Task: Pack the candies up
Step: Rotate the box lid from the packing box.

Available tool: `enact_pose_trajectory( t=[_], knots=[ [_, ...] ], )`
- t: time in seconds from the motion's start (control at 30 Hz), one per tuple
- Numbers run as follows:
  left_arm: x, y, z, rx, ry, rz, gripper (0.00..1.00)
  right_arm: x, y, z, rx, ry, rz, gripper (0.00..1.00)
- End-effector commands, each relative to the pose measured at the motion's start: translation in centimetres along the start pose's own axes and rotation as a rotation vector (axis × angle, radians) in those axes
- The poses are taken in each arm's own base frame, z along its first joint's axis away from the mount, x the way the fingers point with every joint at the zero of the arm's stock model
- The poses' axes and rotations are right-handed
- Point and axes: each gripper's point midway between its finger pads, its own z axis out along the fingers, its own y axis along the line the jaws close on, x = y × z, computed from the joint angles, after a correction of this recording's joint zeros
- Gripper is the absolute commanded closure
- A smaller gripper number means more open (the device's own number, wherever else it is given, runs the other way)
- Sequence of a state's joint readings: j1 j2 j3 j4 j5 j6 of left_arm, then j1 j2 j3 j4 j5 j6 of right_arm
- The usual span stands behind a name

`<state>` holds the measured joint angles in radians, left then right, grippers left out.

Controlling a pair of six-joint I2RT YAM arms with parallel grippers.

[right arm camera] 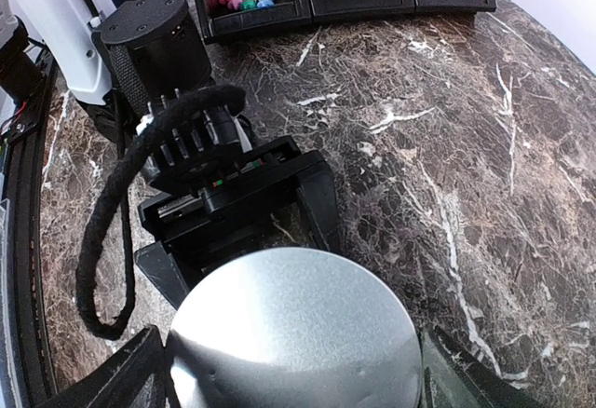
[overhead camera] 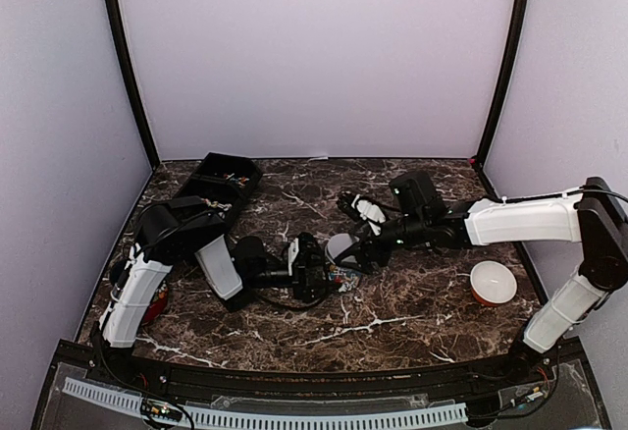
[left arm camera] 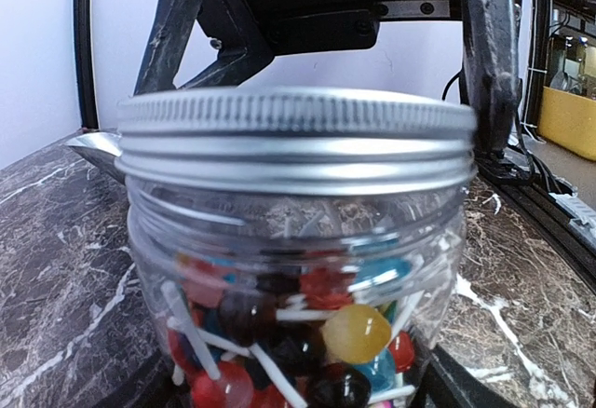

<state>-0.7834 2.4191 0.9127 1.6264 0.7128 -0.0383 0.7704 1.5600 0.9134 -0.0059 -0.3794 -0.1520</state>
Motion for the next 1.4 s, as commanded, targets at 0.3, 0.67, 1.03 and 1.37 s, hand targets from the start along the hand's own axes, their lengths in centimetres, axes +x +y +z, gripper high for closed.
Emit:
enact_pose_trajectory(
  t=[0.3, 0.67, 1.03, 1.37],
  knots=[
    [2.0, 1.0, -0.7, -0.093, 0.069, -0.049, 0.27, 1.0, -0.5, 1.1, 0.046, 0.106, 0.030, 0.14],
    [0.7, 2.4, -1.4, -0.233, 0.066, -0.013, 0.27, 1.0, -1.8, 1.7, 0.133, 0.073, 0.115, 0.14],
    [-1.2, 2.6, -1.0, -0.367, 0.063, 0.042, 0.27, 1.5, -3.2, 1.7, 0.244, 0.047, 0.227, 0.13],
    [-3.6, 2.6, -1.7, -0.495, 0.014, 0.093, 0.27, 0.2, -3.7, 1.6, 0.316, -0.029, 0.338, 0.13]
  ],
)
